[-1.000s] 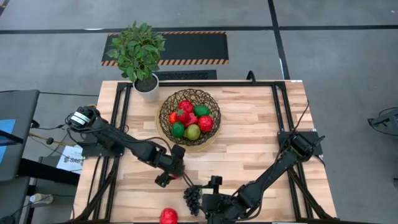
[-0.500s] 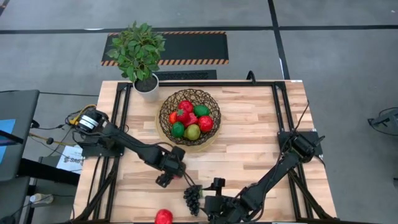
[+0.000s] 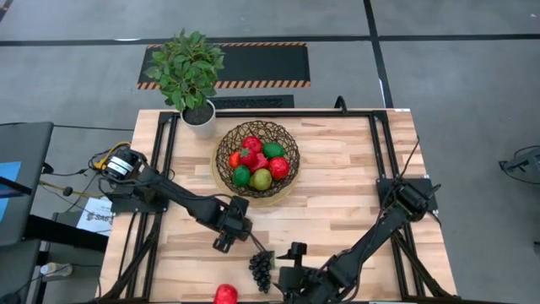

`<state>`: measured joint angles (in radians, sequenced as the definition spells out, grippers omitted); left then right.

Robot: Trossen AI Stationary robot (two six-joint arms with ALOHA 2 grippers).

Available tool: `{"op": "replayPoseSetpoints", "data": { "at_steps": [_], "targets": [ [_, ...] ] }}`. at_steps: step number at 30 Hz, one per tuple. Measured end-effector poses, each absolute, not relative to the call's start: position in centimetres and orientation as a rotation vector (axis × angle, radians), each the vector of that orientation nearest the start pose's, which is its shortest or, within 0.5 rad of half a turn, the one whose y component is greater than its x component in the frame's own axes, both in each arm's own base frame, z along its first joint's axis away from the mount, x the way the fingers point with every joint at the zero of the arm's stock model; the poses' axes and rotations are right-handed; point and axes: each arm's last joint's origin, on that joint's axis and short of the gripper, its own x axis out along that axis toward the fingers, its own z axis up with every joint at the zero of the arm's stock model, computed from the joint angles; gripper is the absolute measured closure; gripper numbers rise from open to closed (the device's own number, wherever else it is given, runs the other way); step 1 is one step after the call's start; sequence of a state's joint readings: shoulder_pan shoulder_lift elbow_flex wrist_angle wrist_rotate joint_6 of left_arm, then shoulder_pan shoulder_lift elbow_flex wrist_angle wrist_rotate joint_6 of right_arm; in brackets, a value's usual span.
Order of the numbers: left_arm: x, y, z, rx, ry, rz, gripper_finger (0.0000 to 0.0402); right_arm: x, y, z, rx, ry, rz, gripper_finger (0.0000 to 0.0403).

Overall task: Build produce basket
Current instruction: Put the red bell pepper into the basket

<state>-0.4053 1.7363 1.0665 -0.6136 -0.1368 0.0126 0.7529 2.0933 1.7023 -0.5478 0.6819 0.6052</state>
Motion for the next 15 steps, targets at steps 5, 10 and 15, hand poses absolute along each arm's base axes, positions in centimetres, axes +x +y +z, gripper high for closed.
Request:
{"op": "replayPoseSetpoints", "data": {
  "at_steps": [5,10,15],
  "targets": [
    [30.9,-12.5,19.2,0.351,1.183,-0.123,0.0137,33.1,29.8,23.3,-0.024,0.694,-0.16,0.0035],
    [32.4,-12.9,23.3,0.357,1.095,-0.041,0.0136,29.8,28.3,27.8,-0.106,0.642,-0.244,0.0035],
    [33.5,-13.1,28.1,0.381,0.99,0.037,0.0136,24.9,25.1,33.8,-0.211,0.557,-0.324,0.0035]
  ]
}}
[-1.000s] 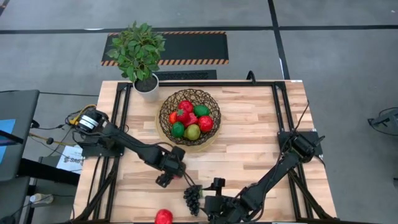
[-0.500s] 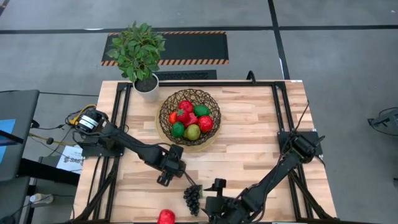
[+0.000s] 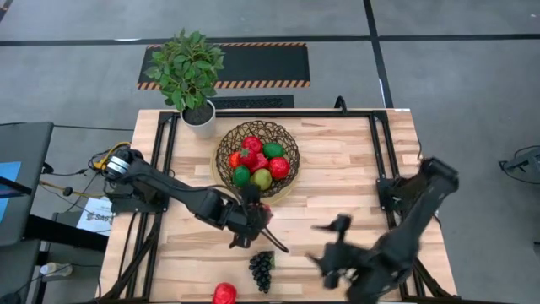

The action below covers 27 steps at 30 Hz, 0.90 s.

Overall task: Build produce basket
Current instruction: Put the red bell pepper into the basket

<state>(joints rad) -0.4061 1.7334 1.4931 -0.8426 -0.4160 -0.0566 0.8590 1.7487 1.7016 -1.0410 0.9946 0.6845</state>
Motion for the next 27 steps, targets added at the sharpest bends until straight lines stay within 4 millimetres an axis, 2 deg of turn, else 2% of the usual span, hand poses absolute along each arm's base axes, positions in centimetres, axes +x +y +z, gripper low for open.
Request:
{"op": "replayPoseSetpoints", "data": {
  "at_steps": [4,7,11,16,19,21,27],
  "targets": [
    [34.0,-13.3,31.3,0.398,0.898,0.026,0.0136,21.3,21.9,37.6,-0.232,0.478,-0.371,0.0035],
    [33.7,-13.1,33.1,0.372,0.813,0.012,0.0136,18.6,19.4,39.1,-0.201,0.43,-0.409,0.0035],
    [32.5,-12.7,36.3,0.28,0.604,-0.006,0.0136,15.5,17.0,39.0,-0.151,0.372,-0.442,0.0035],
    [30.5,-11.2,39.2,0.176,0.353,0.084,0.0136,13.1,14.6,36.7,-0.055,0.3,-0.477,0.0035],
    [29.4,-9.5,39.4,0.125,0.285,0.231,0.0136,12.4,13.5,34.8,-0.002,0.268,-0.511,0.0035],
    [29.0,-8.0,38.6,0.092,0.289,0.339,0.0136,12.2,13.0,33.5,0.032,0.26,-0.535,0.0035],
    [30.9,-2.6,34.9,0.041,0.391,0.435,0.0136,12.2,12.1,31.0,0.104,0.244,-0.593,0.0035]
  ]
}}
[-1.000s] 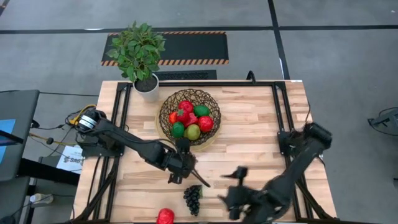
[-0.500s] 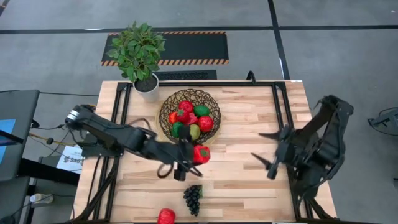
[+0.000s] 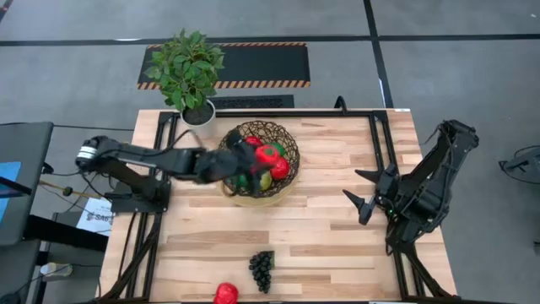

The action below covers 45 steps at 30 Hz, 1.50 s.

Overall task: Build produce basket
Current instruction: Put the red bell pepper into the basket, then put the red apple into the basket

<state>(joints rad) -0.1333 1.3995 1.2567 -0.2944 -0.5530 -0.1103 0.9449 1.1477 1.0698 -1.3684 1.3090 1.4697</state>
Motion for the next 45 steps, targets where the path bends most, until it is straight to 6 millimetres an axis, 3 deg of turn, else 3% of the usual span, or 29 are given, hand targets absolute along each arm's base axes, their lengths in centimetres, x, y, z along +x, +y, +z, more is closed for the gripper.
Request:
{"op": "replayPoseSetpoints", "data": {
  "at_steps": [9,17,21,27,30,34,39,45],
  "targets": [
    [34.6,4.7,28.9,0.046,0.614,0.604,0.0116,12.5,12.5,30.5,0.12,0.24,-0.599,0.0035],
    [35.6,9.1,24.9,0.018,0.754,0.684,0.0079,12.5,12.5,30.4,0.121,0.245,-0.598,0.0035],
    [35.7,9.7,25.3,-0.03,0.76,0.647,0.0068,12.6,12.5,30.4,0.124,0.248,-0.598,0.0035],
    [36.3,9.6,28.6,-0.013,0.74,0.619,0.0042,12.6,12.7,30.4,0.146,0.266,-0.592,0.0035],
    [36.4,7.7,30.8,-0.011,0.806,0.475,0.0036,12.7,12.8,30.4,0.149,0.279,-0.581,0.0035],
    [35.9,2.5,33.0,-0.035,0.933,0.175,0.0035,12.9,13.1,30.4,0.155,0.292,-0.567,0.0035],
    [34.3,-7.1,33.9,-0.082,1.032,-0.104,0.0035,13.1,13.4,30.4,0.152,0.306,-0.547,0.0035],
    [30.6,-19.0,33.8,-0.078,0.981,-0.223,0.0035,13.3,13.6,30.5,0.144,0.308,-0.532,0.0035]
  ]
}}
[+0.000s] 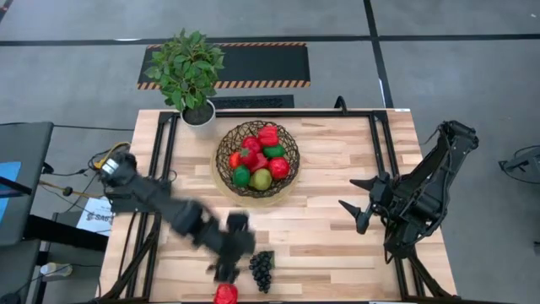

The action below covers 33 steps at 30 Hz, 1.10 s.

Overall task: Build produce basket
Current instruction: Put the red apple into the basket

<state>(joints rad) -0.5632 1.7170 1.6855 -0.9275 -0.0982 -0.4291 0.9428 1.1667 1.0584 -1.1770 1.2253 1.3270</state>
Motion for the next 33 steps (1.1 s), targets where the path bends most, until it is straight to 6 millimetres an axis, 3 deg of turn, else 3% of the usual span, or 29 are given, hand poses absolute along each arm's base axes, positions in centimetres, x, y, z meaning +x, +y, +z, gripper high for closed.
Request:
{"op": "replayPoseSetpoints", "data": {
  "at_steps": [6,10,15,25,30,33],
  "targets": [
    [26.3,-27.3,32.1,-0.011,0.898,-0.221,0.0035,13.3,13.7,30.5,0.157,0.328,-0.523,0.0035],
    [25.4,-30.2,29.2,-0.057,0.943,-0.158,0.003,13.4,13.8,30.5,0.173,0.325,-0.52,0.0035],
    [25.4,-33.1,25.6,-0.087,1.033,-0.205,0.0026,13.4,13.8,30.5,0.18,0.323,-0.518,0.0035],
    [25.6,-35.0,19.3,0.039,1.182,-0.188,0.0026,13.4,13.9,30.5,0.184,0.322,-0.517,0.0035],
    [25.0,-34.5,17.0,0.16,1.325,-0.142,0.0026,13.4,13.8,30.5,0.182,0.331,-0.515,0.0035],
    [24.5,-33.4,16.7,0.309,1.345,-0.046,0.0026,13.4,13.8,30.5,0.18,0.331,-0.516,0.0035]
  ]
}}
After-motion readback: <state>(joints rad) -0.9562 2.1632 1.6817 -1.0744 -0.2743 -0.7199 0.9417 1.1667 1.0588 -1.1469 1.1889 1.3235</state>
